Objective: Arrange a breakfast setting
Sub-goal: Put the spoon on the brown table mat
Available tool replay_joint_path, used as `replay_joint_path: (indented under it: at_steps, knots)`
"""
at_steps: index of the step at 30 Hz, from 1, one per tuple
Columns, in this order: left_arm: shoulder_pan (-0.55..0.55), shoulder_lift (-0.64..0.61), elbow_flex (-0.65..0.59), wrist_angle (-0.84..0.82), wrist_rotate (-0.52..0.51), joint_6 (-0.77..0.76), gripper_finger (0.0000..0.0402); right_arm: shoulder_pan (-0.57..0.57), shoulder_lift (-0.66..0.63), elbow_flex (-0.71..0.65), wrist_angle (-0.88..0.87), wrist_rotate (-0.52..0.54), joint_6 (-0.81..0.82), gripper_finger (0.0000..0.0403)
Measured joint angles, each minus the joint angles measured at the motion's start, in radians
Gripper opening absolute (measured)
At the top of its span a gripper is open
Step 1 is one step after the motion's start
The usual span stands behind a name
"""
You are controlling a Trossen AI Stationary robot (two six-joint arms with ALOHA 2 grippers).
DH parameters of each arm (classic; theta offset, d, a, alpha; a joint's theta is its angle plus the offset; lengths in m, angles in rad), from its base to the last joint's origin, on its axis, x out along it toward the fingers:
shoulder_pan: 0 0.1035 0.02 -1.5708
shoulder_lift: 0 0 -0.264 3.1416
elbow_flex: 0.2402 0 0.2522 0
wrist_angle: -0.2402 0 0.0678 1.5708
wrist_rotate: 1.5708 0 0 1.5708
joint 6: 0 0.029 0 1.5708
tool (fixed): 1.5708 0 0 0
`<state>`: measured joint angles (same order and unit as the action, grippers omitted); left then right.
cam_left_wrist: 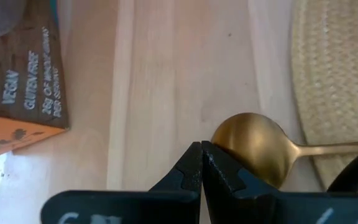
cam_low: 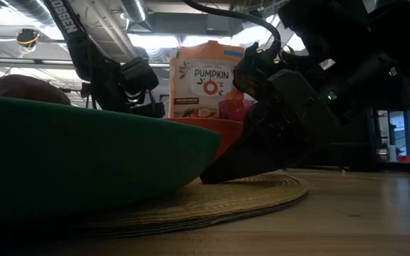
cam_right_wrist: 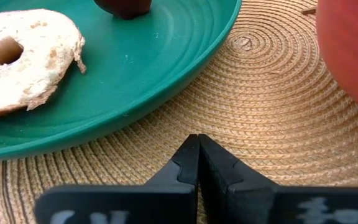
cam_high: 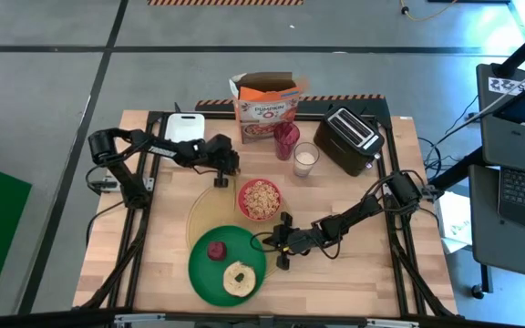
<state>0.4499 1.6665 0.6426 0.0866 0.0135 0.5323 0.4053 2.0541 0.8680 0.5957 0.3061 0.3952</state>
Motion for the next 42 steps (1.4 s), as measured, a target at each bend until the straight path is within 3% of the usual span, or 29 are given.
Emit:
replay_joint_path:
  at_steps: [27,42]
  knots:
    - [-0.072,-0.045,-0.004,-0.076,0.014,-0.026,0.0000,0.000,0.000,0.000,-0.002,0.000,-0.003,0.0005]
    - [-0.082,-0.056,-0.005,-0.021,0.024,-0.025,0.0000,0.000,0.000,0.000,-0.003,0.000,-0.003,0.0005]
